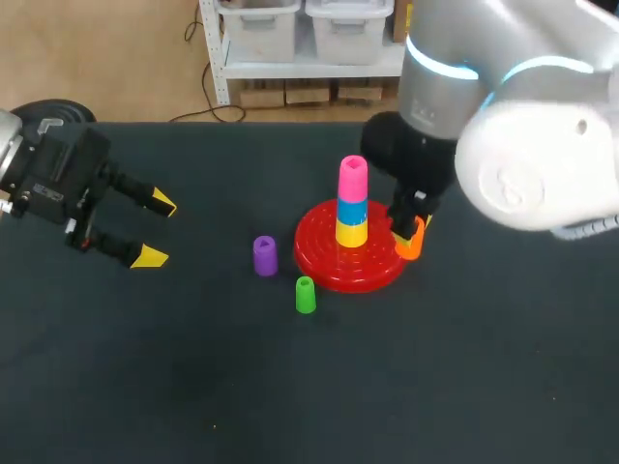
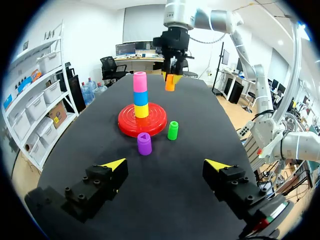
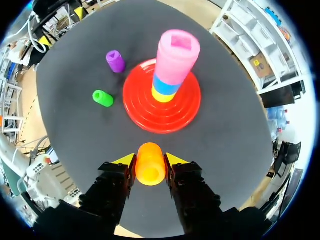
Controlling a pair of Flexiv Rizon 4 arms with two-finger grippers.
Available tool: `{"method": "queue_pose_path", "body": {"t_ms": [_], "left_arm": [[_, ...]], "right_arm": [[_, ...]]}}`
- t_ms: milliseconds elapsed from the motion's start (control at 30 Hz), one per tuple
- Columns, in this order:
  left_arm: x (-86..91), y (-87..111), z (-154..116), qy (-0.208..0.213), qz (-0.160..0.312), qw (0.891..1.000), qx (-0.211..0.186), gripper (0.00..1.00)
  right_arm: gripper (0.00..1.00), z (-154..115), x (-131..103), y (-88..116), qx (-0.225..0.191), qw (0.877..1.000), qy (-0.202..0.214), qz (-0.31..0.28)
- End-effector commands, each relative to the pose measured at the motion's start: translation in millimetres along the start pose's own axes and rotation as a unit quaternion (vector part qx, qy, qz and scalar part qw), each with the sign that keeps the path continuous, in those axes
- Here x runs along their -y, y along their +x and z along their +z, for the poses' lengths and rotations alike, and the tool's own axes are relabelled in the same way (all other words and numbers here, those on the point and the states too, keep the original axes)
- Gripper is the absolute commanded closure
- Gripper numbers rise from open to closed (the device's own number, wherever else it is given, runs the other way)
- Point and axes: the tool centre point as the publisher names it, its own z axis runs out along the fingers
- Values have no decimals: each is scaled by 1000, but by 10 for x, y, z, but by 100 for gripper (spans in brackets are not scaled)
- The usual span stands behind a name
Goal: Pick up and stack the cylinders on the red base in this order: pink,purple,orange,green
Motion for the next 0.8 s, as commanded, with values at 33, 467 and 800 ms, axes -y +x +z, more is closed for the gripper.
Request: {"method": "queue_pose_path", "body": {"t_ms": [33, 467, 800], "left_arm": [[-2, 11, 3, 0, 1, 1000, 1, 0], [-2, 11, 3, 0, 1, 1000, 1, 0], [-2, 11, 3, 0, 1, 1000, 1, 0]], "right_arm": [[100, 172, -47, 75, 6, 1000, 2, 7], [100, 421, -81, 221, -11, 999, -19, 25], [100, 597, -84, 288, -21, 999, -22, 35]]}}
